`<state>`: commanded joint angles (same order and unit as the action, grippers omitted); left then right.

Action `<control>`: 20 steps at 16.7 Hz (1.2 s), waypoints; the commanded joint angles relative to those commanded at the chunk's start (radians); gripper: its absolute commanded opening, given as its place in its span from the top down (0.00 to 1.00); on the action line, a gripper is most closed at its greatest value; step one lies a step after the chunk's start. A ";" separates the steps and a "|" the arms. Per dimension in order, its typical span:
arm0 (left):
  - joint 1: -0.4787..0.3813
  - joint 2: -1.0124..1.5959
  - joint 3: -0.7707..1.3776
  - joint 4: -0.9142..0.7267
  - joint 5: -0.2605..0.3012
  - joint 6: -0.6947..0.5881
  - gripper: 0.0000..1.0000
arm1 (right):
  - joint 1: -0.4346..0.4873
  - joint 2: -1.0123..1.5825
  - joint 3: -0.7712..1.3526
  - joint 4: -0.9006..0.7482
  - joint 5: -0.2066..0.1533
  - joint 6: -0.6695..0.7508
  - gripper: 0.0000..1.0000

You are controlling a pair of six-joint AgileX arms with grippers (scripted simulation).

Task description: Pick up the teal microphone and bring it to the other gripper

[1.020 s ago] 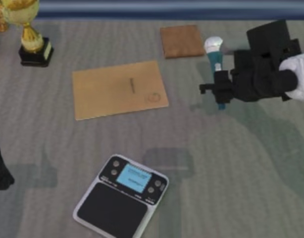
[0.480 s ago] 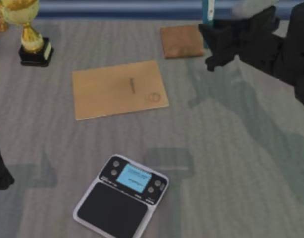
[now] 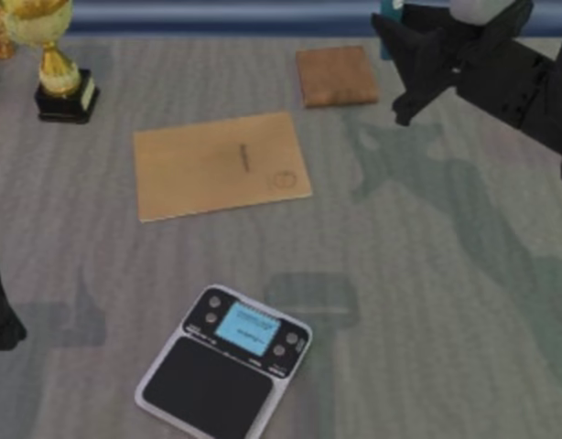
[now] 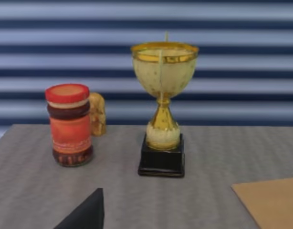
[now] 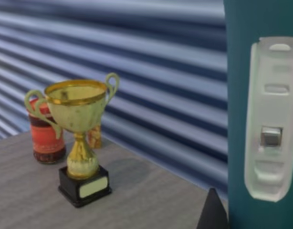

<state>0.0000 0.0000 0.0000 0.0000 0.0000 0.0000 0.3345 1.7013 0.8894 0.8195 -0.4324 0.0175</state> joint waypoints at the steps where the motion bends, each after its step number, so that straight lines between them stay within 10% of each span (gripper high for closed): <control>1: 0.000 0.000 0.000 0.000 0.000 0.000 0.00 | 0.005 0.004 0.005 -0.002 0.001 0.003 1.00; 4: 0.000 0.000 0.000 0.000 0.000 0.000 0.00 | 0.042 -0.007 -0.017 0.024 0.037 0.006 1.00; 12: 0.000 0.000 0.000 0.000 0.000 0.000 0.00 | 0.288 -0.090 -0.166 0.196 0.277 0.027 1.00; 20: 0.000 0.000 0.000 0.000 0.000 0.000 0.00 | 0.295 -0.093 -0.170 0.201 0.284 0.028 1.00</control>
<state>0.0000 0.0000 0.0000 0.0000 0.0000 0.0000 0.6292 1.6087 0.7193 1.0202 -0.1487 0.0454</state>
